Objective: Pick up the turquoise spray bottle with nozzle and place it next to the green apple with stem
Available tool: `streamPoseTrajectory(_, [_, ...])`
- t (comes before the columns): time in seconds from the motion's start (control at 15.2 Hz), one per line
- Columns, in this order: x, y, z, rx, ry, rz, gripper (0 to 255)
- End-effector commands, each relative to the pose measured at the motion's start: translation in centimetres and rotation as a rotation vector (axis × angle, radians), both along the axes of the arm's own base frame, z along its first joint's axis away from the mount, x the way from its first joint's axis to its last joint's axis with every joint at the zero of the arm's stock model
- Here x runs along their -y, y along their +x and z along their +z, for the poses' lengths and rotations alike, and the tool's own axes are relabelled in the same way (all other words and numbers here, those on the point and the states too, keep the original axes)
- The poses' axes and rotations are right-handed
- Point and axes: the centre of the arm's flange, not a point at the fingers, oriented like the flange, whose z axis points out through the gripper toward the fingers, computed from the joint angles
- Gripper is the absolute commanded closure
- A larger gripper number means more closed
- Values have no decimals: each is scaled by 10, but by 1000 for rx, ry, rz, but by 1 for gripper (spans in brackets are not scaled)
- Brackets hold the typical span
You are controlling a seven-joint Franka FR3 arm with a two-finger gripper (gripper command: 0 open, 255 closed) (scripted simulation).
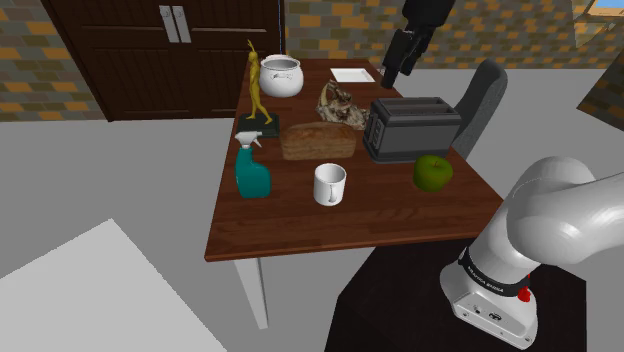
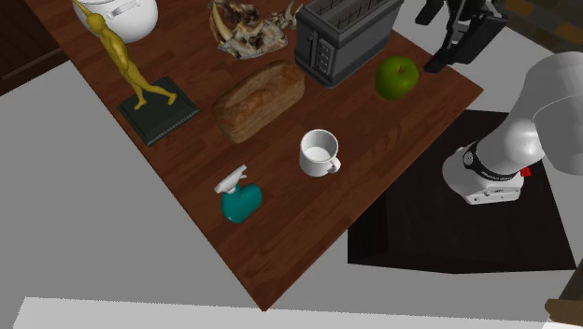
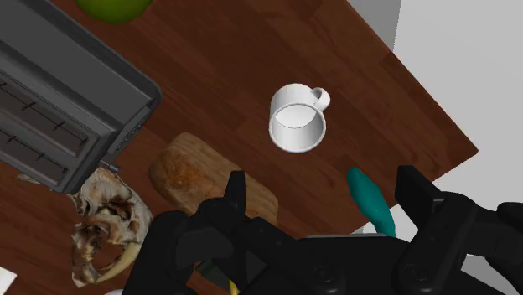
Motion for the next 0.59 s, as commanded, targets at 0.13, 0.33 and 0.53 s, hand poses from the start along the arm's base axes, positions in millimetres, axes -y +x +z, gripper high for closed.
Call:
streamPoseTrajectory(0.13, [2, 14, -20, 18, 12, 49, 0])
streamPoseTrajectory(0.33, [4, 37, -51, 46, 29, 122, 0])
streamPoseTrajectory(0.53, [4, 60, -80, 73, 47, 196, 0])
